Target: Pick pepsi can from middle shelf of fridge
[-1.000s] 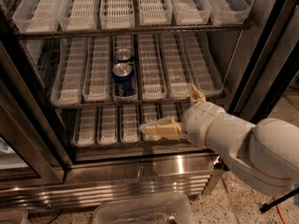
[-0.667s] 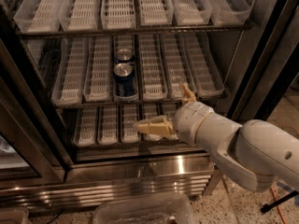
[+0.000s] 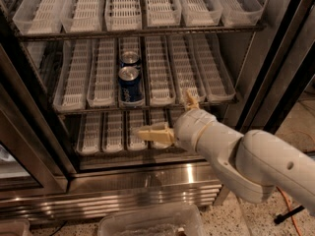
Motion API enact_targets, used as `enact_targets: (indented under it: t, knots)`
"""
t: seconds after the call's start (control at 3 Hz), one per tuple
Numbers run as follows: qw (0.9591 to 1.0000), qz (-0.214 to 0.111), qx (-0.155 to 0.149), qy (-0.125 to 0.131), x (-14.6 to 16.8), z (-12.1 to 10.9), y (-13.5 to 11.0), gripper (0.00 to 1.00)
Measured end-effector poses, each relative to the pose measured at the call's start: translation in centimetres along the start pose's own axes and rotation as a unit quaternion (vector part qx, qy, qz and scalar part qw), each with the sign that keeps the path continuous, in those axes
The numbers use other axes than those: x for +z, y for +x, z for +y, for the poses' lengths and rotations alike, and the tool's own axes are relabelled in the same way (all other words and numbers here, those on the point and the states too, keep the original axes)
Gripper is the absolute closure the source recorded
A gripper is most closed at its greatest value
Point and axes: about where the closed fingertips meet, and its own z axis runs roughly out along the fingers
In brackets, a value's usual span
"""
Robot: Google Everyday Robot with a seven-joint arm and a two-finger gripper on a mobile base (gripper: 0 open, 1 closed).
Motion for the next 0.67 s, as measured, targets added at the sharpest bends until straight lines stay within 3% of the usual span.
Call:
enact_targets:
  t: [0.67]
  knots:
    - [0.9984, -0.045, 0.014, 0.033, 4.5, 2.3, 0.2, 0.00]
